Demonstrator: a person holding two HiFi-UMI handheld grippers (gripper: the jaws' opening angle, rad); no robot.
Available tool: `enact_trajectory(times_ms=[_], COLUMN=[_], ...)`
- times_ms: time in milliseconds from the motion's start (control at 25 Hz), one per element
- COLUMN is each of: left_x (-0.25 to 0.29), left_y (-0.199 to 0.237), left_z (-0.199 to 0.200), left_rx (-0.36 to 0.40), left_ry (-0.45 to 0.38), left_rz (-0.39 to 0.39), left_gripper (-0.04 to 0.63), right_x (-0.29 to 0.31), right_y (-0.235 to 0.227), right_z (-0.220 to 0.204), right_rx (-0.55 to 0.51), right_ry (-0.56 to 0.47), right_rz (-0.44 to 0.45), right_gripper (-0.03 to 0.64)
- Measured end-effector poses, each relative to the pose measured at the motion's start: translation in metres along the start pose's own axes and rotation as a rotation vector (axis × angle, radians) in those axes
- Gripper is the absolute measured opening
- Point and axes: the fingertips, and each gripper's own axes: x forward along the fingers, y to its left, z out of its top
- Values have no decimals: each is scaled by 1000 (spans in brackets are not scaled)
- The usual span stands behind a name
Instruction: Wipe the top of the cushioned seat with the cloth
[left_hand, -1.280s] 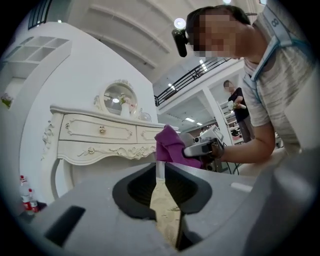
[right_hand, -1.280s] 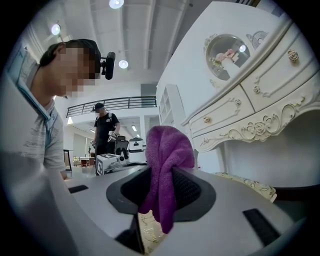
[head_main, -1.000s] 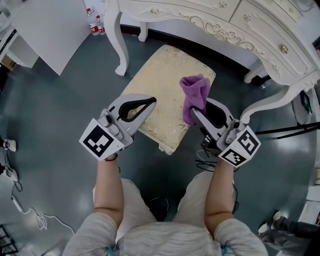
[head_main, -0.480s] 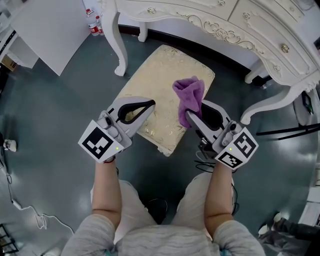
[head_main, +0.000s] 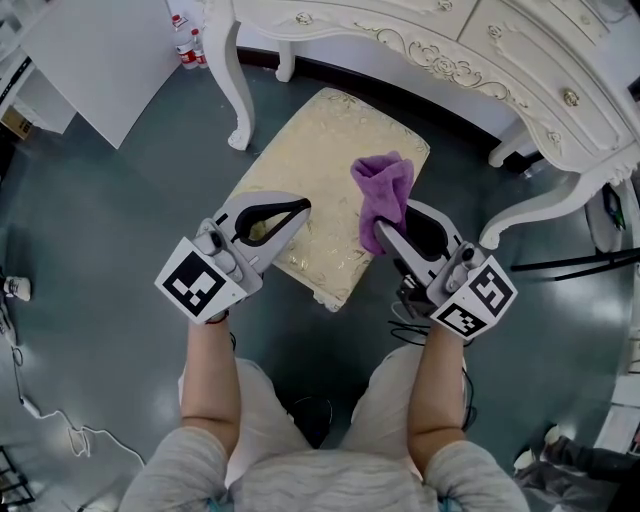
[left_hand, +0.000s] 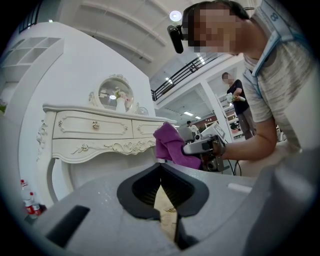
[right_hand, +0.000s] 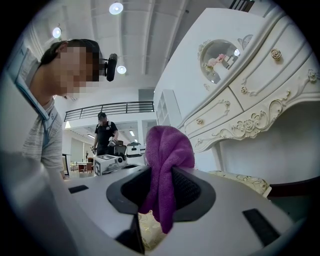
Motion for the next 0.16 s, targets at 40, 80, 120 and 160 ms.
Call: enact_trajectory(times_ms=[40, 80, 120, 160], left_x=[0, 0, 0, 0], left_y=[0, 1, 1, 1], left_z=[0, 0, 0, 0], left_rx=[0, 1, 2, 2], left_ry=[-1, -1, -1, -2], left_rz=[0, 0, 0, -1], left_gripper=[12, 12, 12, 12], right_x=[0, 0, 0, 0], right_y=[0, 0, 0, 0], right_z=[0, 0, 0, -1], right_rx=[0, -1, -1, -2], right_ry=[-1, -1, -1, -1], right_rz=[0, -1, -2, -2], right_gripper=[118, 118, 118, 118])
